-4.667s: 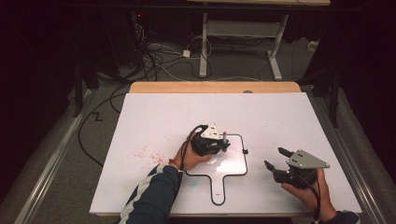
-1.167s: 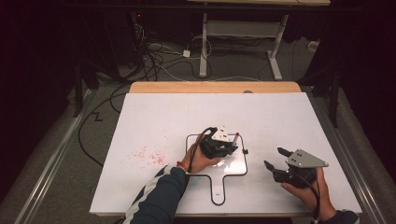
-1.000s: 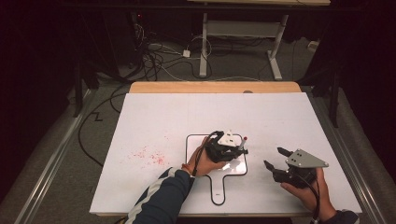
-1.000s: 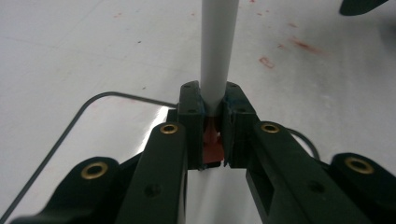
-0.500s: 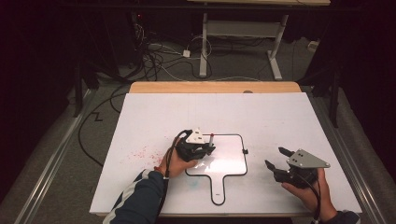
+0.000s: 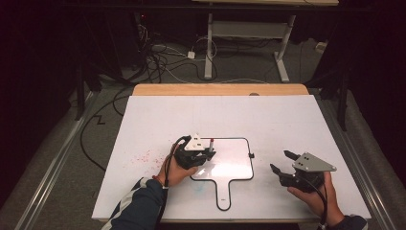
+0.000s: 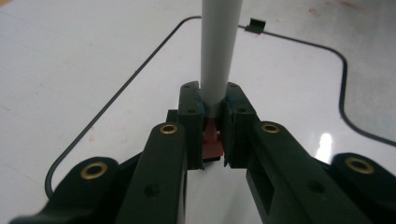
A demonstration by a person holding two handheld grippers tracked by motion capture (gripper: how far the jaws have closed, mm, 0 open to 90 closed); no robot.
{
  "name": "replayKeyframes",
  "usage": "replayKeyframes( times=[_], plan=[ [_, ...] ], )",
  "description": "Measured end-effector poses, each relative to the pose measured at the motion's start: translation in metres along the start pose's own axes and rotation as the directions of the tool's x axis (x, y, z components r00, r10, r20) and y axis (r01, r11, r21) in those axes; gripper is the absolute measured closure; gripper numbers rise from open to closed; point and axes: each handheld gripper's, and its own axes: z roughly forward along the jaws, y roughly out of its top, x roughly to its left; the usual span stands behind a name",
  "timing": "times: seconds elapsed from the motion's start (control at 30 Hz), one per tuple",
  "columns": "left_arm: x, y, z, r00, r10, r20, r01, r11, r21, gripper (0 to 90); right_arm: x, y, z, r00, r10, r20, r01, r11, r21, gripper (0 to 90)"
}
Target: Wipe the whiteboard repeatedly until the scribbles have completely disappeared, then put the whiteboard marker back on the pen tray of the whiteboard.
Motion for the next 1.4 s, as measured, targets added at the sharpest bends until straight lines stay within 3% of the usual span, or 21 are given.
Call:
replayKeyframes(
  times=[0.3, 0.6, 0.7, 0.77, 0.93, 1.07, 1.17, 1.37, 1.4],
  plan=[
    [-0.009, 0.008, 0.000, 1.0000, 0.005, 0.006, -0.005, 0.9999, -0.013, 78.4, 0.000, 0.001, 0.006, 0.9995, 0.018, -0.025, -0.018, 0.9998, 0.003, 33.7],
    [-0.033, 0.022, 0.003, 0.9995, 0.023, 0.019, -0.023, 0.9995, -0.022, 78.3, 0.007, 0.005, 0.002, 0.9951, 0.045, -0.088, -0.048, 0.9984, -0.032, 34.5],
    [-0.041, 0.027, 0.007, 0.9992, 0.023, 0.033, -0.022, 0.9995, -0.022, 78.3, 0.009, 0.012, -0.002, 0.9895, 0.059, -0.132, -0.068, 0.9959, -0.060, 33.3],
    [-0.047, 0.032, 0.010, 0.9988, 0.027, 0.041, -0.026, 0.9995, -0.019, 78.3, 0.012, 0.018, -0.005, 0.9789, 0.065, -0.194, -0.083, 0.9928, -0.087, 33.6],
    [-0.062, 0.043, 0.020, 0.9973, 0.034, 0.065, -0.033, 0.9993, -0.019, 78.2, 0.029, 0.039, -0.005, 0.9574, 0.025, -0.288, -0.062, 0.9906, -0.122, 36.6],
    [-0.073, 0.048, 0.029, 0.9954, 0.033, 0.090, -0.030, 0.9992, -0.028, 78.2, 0.039, 0.051, -0.005, 0.9437, 0.007, -0.331, -0.055, 0.9888, -0.138, 41.4],
    [-0.080, 0.052, 0.034, 0.9925, 0.040, 0.116, -0.037, 0.9989, -0.030, 78.2, 0.043, 0.057, -0.006, 0.9380, 0.007, -0.346, -0.061, 0.9877, -0.144, 44.7],
    [-0.091, 0.054, 0.038, 0.9885, 0.053, 0.141, -0.048, 0.9982, -0.036, 78.1, 0.042, 0.056, -0.004, 0.9465, 0.013, -0.322, -0.058, 0.9897, -0.130, 52.6],
    [-0.092, 0.054, 0.039, 0.9884, 0.055, 0.141, -0.051, 0.9982, -0.032, 78.1, 0.042, 0.055, -0.004, 0.9436, 0.022, -0.330, -0.071, 0.9880, -0.137, 53.8]
  ],
)
